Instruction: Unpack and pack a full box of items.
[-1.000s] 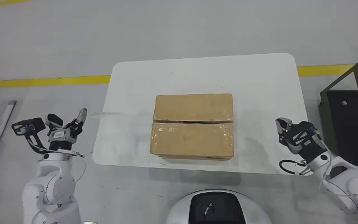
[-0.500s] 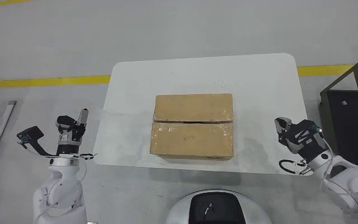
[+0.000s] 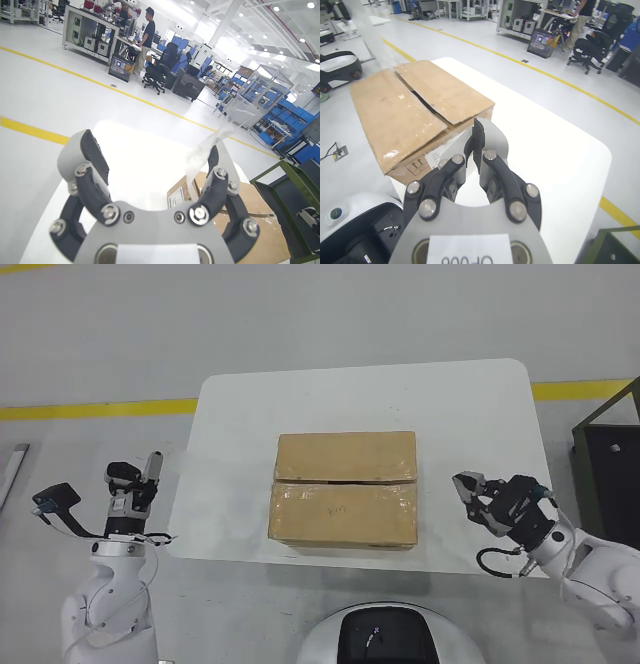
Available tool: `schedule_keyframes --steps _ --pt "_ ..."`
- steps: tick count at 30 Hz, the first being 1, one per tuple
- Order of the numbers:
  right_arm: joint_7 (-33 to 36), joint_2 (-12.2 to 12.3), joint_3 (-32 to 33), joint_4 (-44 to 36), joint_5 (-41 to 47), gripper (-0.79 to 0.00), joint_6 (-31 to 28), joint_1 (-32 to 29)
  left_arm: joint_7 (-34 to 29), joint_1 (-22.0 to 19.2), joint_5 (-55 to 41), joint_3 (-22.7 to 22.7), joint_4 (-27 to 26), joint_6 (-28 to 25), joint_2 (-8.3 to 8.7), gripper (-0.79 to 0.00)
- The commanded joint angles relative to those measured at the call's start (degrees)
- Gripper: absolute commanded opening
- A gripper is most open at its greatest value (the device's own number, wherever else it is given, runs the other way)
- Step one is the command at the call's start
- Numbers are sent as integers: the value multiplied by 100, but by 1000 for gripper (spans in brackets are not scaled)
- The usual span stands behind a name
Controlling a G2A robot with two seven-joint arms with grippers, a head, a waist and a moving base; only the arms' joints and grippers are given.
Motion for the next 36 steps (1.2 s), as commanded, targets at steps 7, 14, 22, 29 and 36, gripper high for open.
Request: schedule_keyframes --steps 7,14,22,29,36 --pt "473 -51 -1012 557 -39 -785 -430 776 -34 -5 22 153 34 -34 12 0" --pt "886 -110 -1503 953 -169 -785 -117 1126 12 93 -10 176 -90 -55 19 0" --pt "934 -118 -1535 991 -101 -785 -28 1196 -151 234 -68 -157 -411 -45 62 0" --pt "925 -99 -1457 905 -175 -785 -66 1188 -120 307 -165 -257 -593 -48 76 0" --pt "830 -80 -1347 739 -237 -785 -30 1079 -133 335 -105 -336 -777 -18 97 0"
